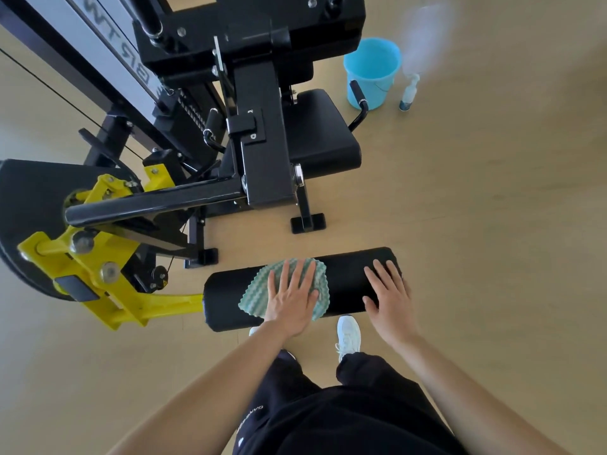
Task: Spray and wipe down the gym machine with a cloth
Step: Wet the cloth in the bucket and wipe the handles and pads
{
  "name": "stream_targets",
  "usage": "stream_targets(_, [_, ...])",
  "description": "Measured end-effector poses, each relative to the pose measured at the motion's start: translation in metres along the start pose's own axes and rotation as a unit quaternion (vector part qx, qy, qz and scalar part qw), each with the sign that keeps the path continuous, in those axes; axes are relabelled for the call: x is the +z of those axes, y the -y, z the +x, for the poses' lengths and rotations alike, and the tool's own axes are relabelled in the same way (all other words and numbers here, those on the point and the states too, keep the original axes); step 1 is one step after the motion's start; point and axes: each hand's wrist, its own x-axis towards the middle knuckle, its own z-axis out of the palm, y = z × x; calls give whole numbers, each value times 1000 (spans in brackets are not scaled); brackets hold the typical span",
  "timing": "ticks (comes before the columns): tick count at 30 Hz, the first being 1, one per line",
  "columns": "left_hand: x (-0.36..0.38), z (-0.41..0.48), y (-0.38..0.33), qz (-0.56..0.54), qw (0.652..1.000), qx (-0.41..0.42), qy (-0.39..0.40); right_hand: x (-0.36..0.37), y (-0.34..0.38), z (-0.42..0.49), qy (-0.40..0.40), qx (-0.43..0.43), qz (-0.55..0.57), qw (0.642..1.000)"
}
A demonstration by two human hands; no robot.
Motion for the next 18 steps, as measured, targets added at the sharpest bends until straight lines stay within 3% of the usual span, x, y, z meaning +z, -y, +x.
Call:
stream_targets(5, [0, 25, -55, 36, 996, 79, 7, -11, -13, -4, -76, 93, 155, 981])
stream_targets(10, [7, 36, -104, 85, 982, 166, 0, -12, -25, 5, -51, 217, 257, 940])
stream_targets(14, [6, 38, -90, 84, 982, 168, -20, -8, -31, 12, -38, 229, 236, 944])
stream_targets(18, [1, 26, -42, 51, 994, 91, -28, -4, -23, 15, -47, 246, 214, 944])
